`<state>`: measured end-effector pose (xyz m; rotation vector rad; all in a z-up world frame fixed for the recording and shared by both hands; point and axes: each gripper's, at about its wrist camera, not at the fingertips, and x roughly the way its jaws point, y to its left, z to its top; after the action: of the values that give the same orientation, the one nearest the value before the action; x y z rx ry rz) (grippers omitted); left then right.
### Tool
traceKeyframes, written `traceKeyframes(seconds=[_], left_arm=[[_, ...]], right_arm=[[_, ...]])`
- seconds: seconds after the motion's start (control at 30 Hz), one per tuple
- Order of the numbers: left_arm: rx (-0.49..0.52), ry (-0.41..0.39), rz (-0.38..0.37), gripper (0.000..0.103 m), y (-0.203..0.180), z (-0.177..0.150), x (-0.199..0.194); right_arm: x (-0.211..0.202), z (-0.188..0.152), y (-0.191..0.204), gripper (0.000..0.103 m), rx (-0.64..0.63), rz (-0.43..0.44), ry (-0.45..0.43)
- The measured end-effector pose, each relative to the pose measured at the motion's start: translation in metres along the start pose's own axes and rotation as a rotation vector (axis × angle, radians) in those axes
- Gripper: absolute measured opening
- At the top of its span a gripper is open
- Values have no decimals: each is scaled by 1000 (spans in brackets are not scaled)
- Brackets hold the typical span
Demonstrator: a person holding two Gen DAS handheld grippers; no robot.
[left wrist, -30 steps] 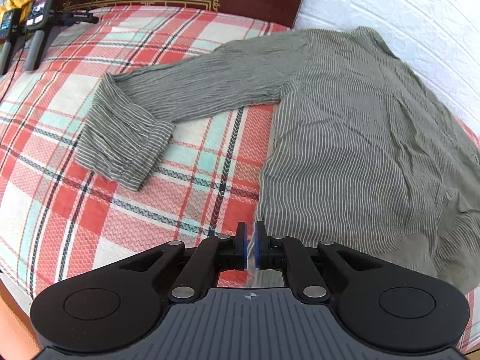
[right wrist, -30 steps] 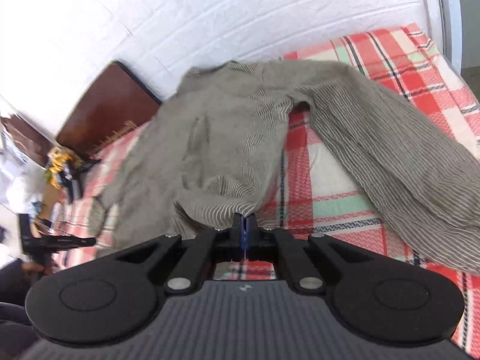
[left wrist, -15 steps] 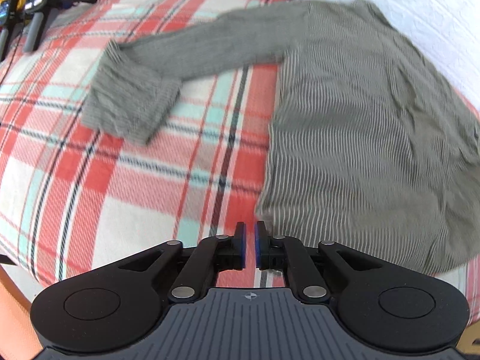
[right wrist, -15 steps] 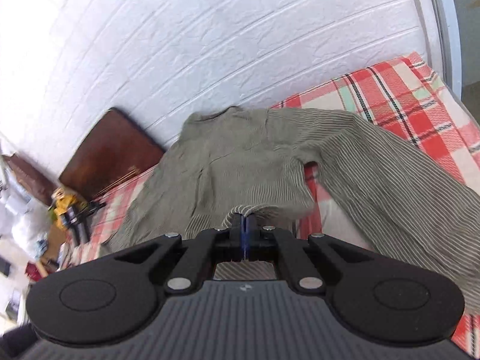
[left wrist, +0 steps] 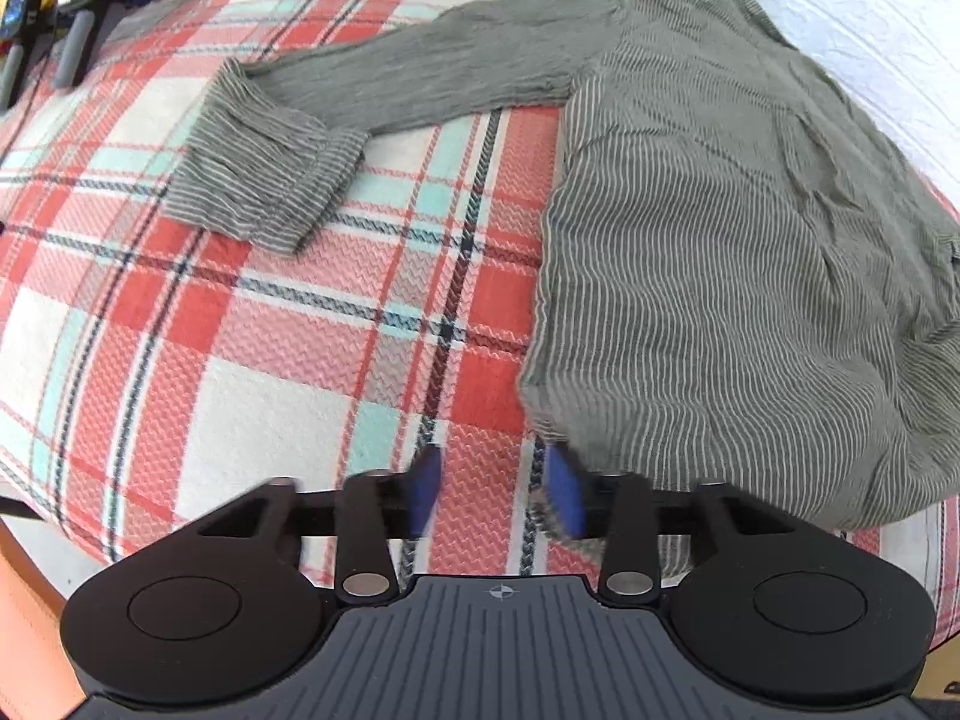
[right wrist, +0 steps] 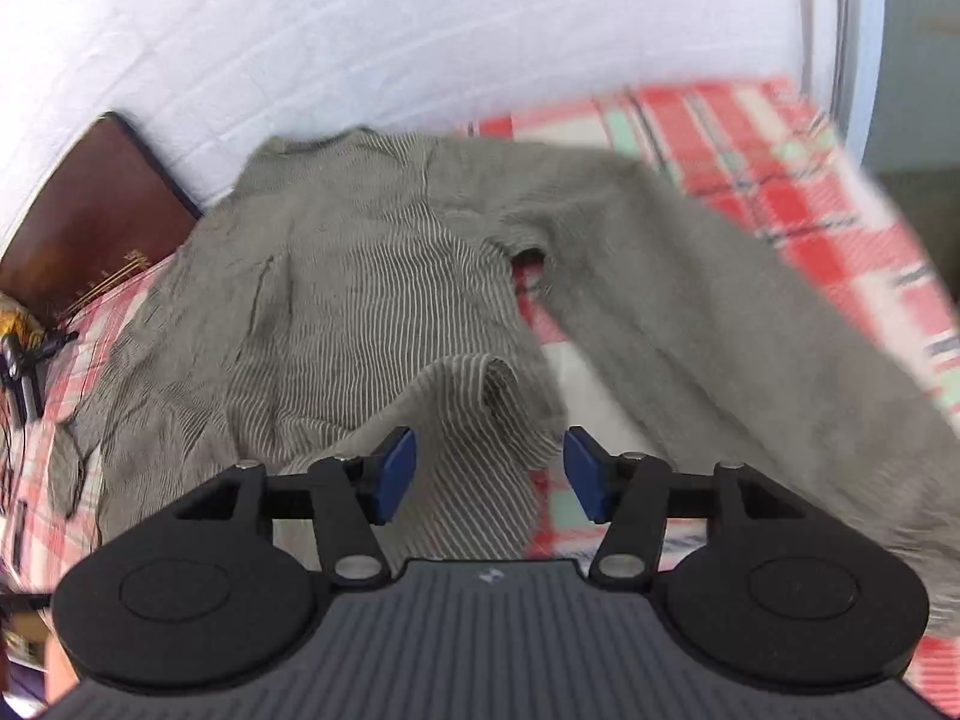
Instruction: Fold clothes
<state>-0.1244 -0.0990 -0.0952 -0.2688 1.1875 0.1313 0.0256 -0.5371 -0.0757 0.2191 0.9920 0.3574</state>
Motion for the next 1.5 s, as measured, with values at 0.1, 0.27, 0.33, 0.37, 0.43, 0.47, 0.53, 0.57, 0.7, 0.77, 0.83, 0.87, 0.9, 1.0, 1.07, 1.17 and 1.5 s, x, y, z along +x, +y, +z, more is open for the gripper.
traceKeyframes(seconds=[0.1, 0.27, 0.33, 0.37, 0.43, 0.47, 0.53, 0.57, 0.7, 0.77, 0.83, 0.87, 0.9, 1.0, 1.07, 1.17, 1.5], left_arm=[[-4, 11, -41, 69, 2, -6, -1], [-41, 39, -132, 72, -2, -10, 9], [-38, 50, -168, 72, -6, -11, 10], [-30, 54, -174, 72, -8, -12, 9], [-18, 64, -185, 72, -10, -16, 7], [-25, 70, -193, 72, -8, -18, 5], [-37, 69, -209, 72, -8, -18, 4], [-36, 65, -207, 73, -10, -16, 5], [-11, 65, -208, 74, -23, -8, 17], [0, 76, -200, 75, -31, -8, 25], [-2, 78, -190, 76, -36, -9, 32], [-4, 74, -182, 77, -38, -10, 34], [-4, 66, -175, 76, -40, -10, 34], [4, 56, -175, 40, -47, -7, 33], [11, 64, -182, 25, -51, -4, 33], [34, 54, -182, 4, -57, -2, 30], [84, -25, -255, 2, -54, 4, -20]], right_arm=[[-17, -24, -11, 60, 23, 31, 47], [-10, -67, -20, 64, 157, 111, 143], [-5, -77, -18, 68, 228, 143, 148], [-2, -79, -18, 68, 247, 146, 145], [1, -82, -16, 68, 270, 151, 141], [1, -84, -15, 68, 272, 152, 140], [4, -83, -14, 68, 273, 151, 138], [5, -82, -14, 68, 273, 150, 137], [19, -76, -9, 68, 253, 152, 164], [27, -74, -5, 69, 244, 153, 175], [32, -74, -3, 72, 258, 152, 160], [34, -74, -1, 72, 265, 152, 151], [37, -73, 0, 72, 273, 151, 142], [42, -75, 3, 52, 288, 199, 148], [45, -76, 6, 25, 293, 228, 166], [42, -77, 12, 5, 279, 239, 189], [-55, -58, 26, 4, 168, 249, 99]])
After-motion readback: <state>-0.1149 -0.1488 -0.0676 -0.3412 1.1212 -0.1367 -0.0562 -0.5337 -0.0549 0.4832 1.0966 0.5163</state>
